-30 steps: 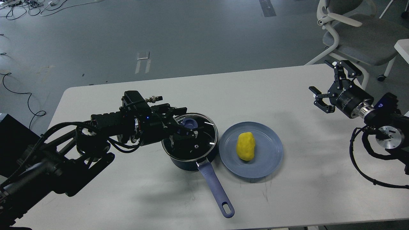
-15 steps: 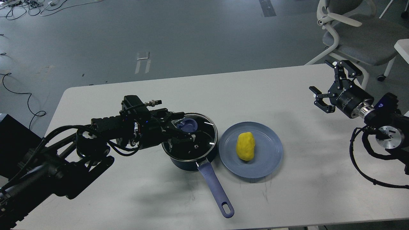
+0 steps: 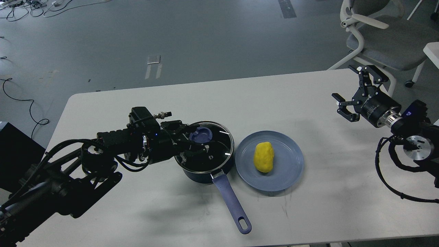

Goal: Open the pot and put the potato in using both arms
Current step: 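Lift the glass lid off the pot and lower it beside the pot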

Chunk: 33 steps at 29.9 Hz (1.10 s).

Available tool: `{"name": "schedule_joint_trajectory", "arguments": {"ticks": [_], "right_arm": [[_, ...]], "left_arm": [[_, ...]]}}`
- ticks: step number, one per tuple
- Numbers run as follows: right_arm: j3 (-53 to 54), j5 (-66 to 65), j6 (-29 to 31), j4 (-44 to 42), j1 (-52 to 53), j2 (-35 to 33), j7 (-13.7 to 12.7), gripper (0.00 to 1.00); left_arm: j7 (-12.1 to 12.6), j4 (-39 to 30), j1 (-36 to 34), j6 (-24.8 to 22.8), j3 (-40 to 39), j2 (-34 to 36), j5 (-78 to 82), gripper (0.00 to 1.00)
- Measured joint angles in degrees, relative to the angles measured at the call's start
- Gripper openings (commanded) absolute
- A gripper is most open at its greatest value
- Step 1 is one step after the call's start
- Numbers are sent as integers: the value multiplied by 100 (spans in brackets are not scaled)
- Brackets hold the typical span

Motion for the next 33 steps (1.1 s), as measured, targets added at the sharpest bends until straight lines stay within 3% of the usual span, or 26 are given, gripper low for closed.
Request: {"name": "schedule_joint_trajectory", "arguments": {"ticks": [9,18,26,33], "right_arm": [[6,0,0,1,-14,49,0,100],[8,0,0,1,-15,53,0,100],[1,0,0,1,-27,54,0,100],[-1,0,0,1,-30,95,0,100]], "left_arm": [[-1,-149,-79,6,-7,126,0,30],[1,-484,-517,37,-12,1349,-326,31],[2,-42,-69,799,381,2258,-601,32],[1,719,525,1205,454,2273,-746,32]]}}
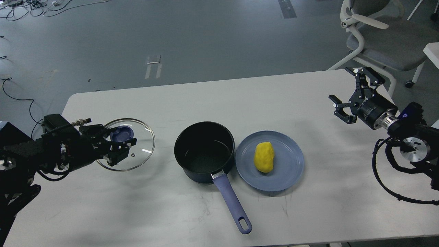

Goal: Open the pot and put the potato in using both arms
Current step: 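Lift the glass lid off the pot and lower it beside the pot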

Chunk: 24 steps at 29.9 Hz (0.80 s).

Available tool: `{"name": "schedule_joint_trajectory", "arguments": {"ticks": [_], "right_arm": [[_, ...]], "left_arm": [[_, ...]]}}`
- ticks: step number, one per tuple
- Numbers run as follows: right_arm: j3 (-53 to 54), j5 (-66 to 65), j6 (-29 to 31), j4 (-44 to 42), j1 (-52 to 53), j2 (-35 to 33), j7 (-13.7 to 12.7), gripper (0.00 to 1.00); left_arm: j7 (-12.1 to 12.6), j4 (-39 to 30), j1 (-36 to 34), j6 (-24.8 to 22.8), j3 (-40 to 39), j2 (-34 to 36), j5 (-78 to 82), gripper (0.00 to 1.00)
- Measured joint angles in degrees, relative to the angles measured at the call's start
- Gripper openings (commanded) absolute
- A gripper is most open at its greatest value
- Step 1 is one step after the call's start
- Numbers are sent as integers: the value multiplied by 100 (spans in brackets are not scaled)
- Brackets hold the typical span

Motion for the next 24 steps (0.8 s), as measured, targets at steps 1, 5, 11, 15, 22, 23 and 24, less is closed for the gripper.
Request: {"name": "schedule_joint_trajectory", "arguments": {"ticks": [1,5,11,15,22,23,24], "right_arm": [[0,0,0,-1,0,0,0,100],[0,0,0,-3,-3,4,0,100],[0,0,0,-1,-6,4,0,100],[0,0,0,1,-31,4,0,100],[0,-7,0,0,-64,10,0,100],[0,-7,0,0,-64,10,0,100],[0,-7,0,0,-64,10,0,100]], "left_arm": [[-2,86,62,29,5,-13,-39,32],[-1,420,243,211,24,-214,-127,32],[1,647,498,364,31,-429,-161,34],[-2,704,580,399,27,-512,-162,36],[-2,813,624,459,21,-599,-164,76],[-2,816,625,464,21,-608,-163,79],[-3,819,628,469,22,-614,-163,82]]}}
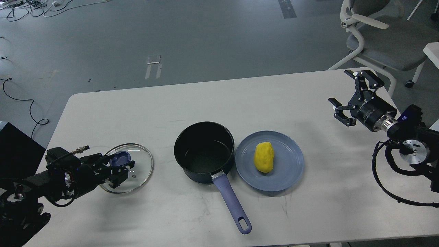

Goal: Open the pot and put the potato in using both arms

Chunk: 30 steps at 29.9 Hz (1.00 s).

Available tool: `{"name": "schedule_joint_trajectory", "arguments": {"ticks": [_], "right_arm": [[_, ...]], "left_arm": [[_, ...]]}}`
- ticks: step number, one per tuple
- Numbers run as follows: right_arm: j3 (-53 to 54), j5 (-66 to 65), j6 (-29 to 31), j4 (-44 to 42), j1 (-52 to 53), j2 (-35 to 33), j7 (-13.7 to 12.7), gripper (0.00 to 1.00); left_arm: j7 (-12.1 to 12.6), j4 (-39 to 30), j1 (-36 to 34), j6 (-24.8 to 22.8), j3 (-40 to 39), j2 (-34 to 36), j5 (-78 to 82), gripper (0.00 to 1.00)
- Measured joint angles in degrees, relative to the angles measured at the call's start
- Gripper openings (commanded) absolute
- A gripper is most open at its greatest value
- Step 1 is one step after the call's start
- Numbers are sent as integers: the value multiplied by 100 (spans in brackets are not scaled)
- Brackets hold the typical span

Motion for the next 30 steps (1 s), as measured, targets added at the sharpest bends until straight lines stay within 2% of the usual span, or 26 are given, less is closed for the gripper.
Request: {"name": "schedule_joint_trajectory", "arguments": {"ticks": [2,3,4,12,18,23,30], "right_arm": [[0,0,0,0,0,0,0,100],[0,-1,0,0,1,0,0,100],[0,-1,0,-1,1,0,0,100],[5,-2,0,6,17,0,0,100],[10,-2,0,9,33,-1,0,100],[10,-2,0,9,64,-3,0,100],[10,-2,0,17,84,-2,0,100]], "left_arm": [[0,2,0,28,0,-5,0,87],[0,5,0,39,0,-7,0,94],[2,9,0,57,0,-7,1,97],[3,-46,-47,113,-59,87,-265,98],[4,-488,-654,-64,-56,298,-2044,98],[3,-835,-1386,-815,-57,304,-4778,98],[4,-914,-1587,-2258,-102,97,-8628,98]]}}
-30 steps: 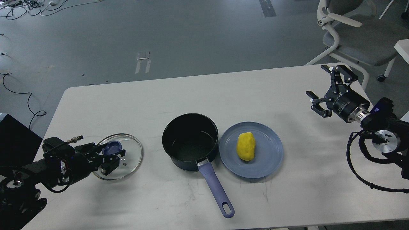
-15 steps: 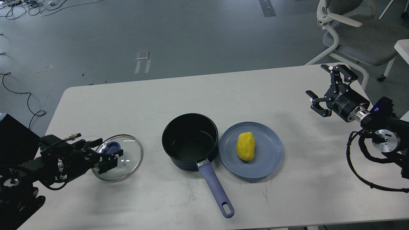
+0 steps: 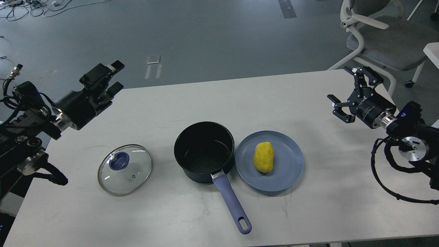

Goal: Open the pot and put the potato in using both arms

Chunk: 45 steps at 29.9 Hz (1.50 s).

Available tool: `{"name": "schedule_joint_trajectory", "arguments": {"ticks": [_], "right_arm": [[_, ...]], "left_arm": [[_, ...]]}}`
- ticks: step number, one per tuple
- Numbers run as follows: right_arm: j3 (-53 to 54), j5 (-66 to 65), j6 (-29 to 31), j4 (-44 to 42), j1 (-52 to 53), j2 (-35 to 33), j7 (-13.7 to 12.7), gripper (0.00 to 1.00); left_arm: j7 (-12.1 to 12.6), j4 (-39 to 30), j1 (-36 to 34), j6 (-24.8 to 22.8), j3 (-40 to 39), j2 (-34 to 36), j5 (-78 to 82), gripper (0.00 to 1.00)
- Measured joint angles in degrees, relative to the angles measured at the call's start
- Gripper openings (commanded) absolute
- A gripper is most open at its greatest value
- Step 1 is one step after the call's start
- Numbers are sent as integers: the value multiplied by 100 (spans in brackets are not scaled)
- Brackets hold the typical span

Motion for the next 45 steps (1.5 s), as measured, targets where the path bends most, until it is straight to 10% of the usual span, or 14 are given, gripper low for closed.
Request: {"name": "schedule_joint_trajectory", "arguments": {"ticks": [12,25,45], "right_arm": [[-244,-2108,1,540,401,-293,1,100],[-3897,-5175,2,2200,3857,-1078,1,100],[-6274,-6812,-1,2289,5409,1142,1,100]], "left_arm": [[-2,57,151,-510,-8,-334,-1065,98],[-3,9,125,-501,-36,-366,-1024,98],[-3,-112,84,-502,-52,-308,-819,98]]}}
